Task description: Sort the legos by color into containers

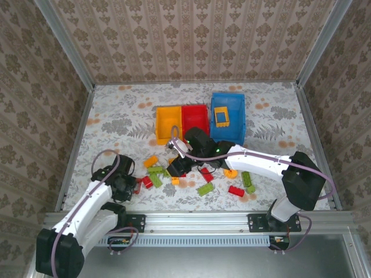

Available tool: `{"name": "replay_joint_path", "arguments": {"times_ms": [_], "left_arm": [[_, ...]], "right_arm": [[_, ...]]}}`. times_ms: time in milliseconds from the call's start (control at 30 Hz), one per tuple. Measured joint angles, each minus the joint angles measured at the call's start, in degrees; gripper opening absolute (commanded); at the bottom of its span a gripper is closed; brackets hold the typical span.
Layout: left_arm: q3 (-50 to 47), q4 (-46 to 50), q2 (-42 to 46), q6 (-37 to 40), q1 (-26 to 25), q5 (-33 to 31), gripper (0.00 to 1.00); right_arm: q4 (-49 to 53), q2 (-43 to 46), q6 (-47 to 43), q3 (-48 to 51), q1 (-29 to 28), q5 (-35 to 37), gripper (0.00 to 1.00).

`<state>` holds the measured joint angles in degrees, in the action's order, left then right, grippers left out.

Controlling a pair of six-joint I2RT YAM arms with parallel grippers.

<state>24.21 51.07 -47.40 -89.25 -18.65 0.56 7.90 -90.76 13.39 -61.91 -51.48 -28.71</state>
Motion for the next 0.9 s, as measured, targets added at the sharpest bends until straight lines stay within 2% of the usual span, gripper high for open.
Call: {"name": "replay_joint_path", "arguments": {"times_ms": [233, 333, 433, 533, 667, 900], "left_arm": [[0.1, -0.3, -0.1, 0.1, 0.0, -0.7, 0.00], [2.8, 1.9, -0.5, 2.1, 0.0, -2.3, 0.00], [10.9, 4.4, -4.0, 7.3, 0.0, -4.2, 0.00], [23.5, 5.2, -11.9, 15.7, -0.5, -5.9, 0.00], [41.4, 3.7, -26.6, 28.7, -2.6, -5.7, 0.00], [70.4, 4.0, -54.4, 46.1, -5.4, -2.9, 0.00]], "right_arm": [[0.0, -0.1, 0.0, -0.1, 0.0, -0.1, 0.46], [0.5, 0.0, 0.0, -0.7, 0.3, 0.0, 0.46], [0.4, 0.4, 0.6, -1.2, 2.1, 1.3, 0.44], [0.5, 2.2, 1.8, -1.6, 5.9, 4.7, 0.43], [0.6, 5.1, 2.5, -4.6, 9.8, 12.0, 0.44], [3.6, 5.6, 3.0, -13.6, 10.6, 24.8, 0.45]]}}
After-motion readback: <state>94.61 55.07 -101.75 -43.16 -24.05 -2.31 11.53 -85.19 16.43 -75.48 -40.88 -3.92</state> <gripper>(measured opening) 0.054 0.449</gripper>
